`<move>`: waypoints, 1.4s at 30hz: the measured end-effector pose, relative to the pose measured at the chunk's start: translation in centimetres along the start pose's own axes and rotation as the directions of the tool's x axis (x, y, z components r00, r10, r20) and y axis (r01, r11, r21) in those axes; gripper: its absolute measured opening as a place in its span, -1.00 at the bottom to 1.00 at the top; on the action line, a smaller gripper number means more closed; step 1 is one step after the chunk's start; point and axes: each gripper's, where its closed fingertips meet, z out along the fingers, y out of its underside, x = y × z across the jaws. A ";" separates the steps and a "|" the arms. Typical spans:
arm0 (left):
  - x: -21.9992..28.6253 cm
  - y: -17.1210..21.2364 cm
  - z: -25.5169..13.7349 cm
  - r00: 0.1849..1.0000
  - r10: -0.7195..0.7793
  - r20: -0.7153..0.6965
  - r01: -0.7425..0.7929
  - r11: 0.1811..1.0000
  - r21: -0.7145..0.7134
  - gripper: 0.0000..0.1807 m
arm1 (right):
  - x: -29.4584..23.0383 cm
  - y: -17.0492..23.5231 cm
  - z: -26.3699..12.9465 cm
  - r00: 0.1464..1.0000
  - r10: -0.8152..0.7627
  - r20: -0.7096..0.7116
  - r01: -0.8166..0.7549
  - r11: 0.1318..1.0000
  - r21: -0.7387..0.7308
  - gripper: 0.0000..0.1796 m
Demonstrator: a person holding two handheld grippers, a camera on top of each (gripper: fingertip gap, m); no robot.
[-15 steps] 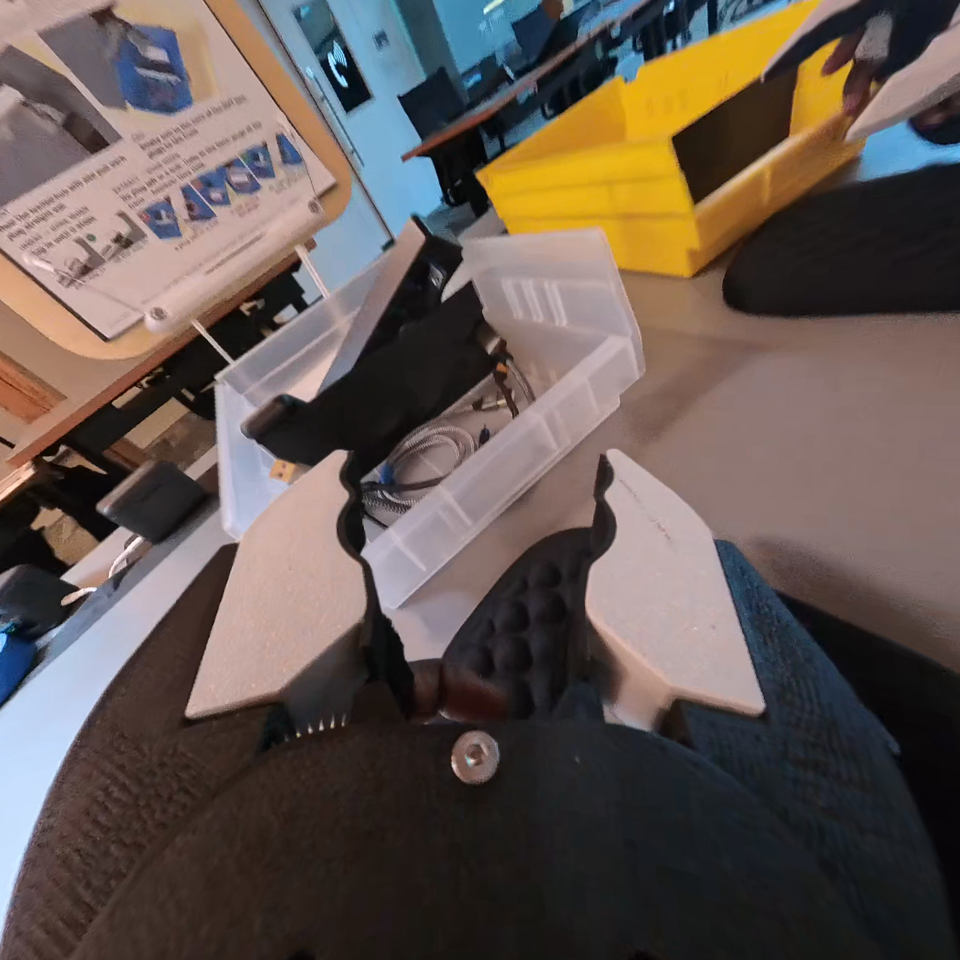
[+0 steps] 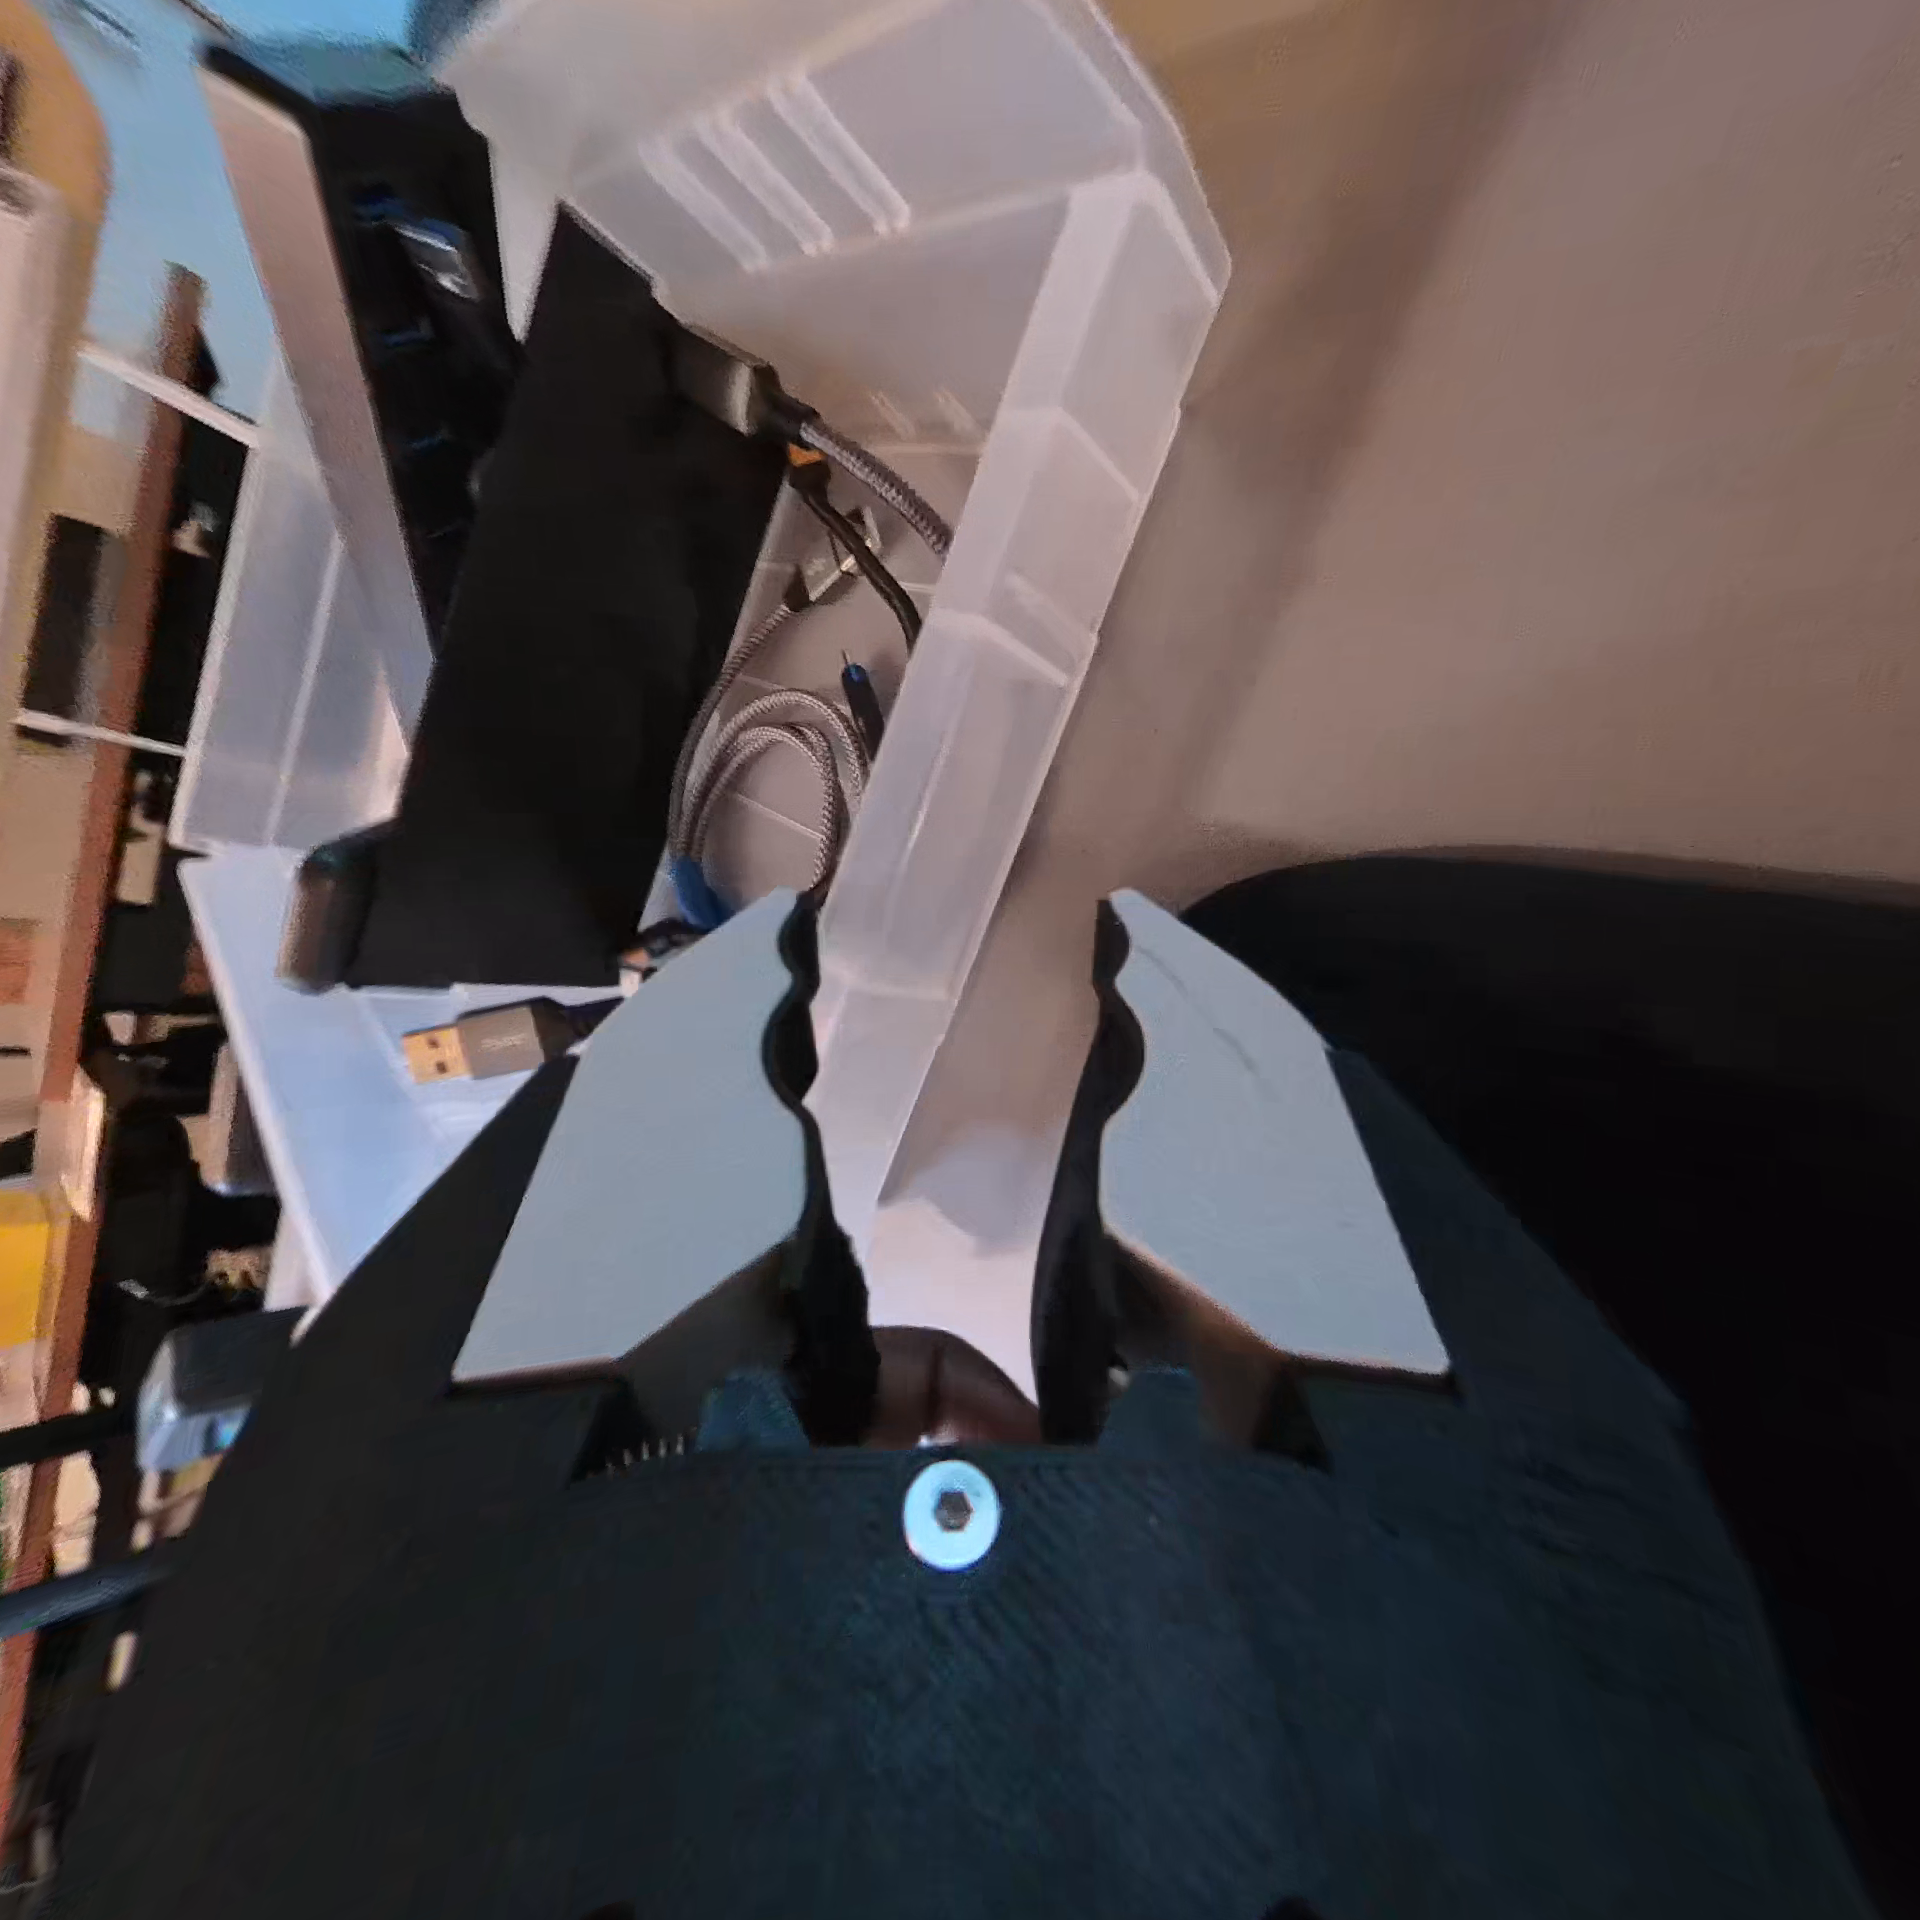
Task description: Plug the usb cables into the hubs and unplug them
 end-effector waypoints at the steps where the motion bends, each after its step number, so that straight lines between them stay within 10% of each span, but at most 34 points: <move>1: -0.4 0.1 0.3 1.000 -0.015 0.021 0.014 1.000 0.004 -0.50 | 0.1 0.2 0.0 1.000 -0.002 -0.006 0.002 1.000 -0.014 -0.14; 7: -1.0 0.6 0.3 0.995 -0.059 0.085 0.060 0.998 -0.012 -0.60 | 2.5 0.8 0.9 0.973 -0.155 -0.173 0.132 0.982 -0.134 -0.57; 42: -1.7 11.9 -8.7 0.872 -0.341 0.350 0.450 0.840 -0.304 -0.55 | 5.0 3.7 0.0 0.898 -0.118 -0.424 0.106 0.993 -0.053 -0.52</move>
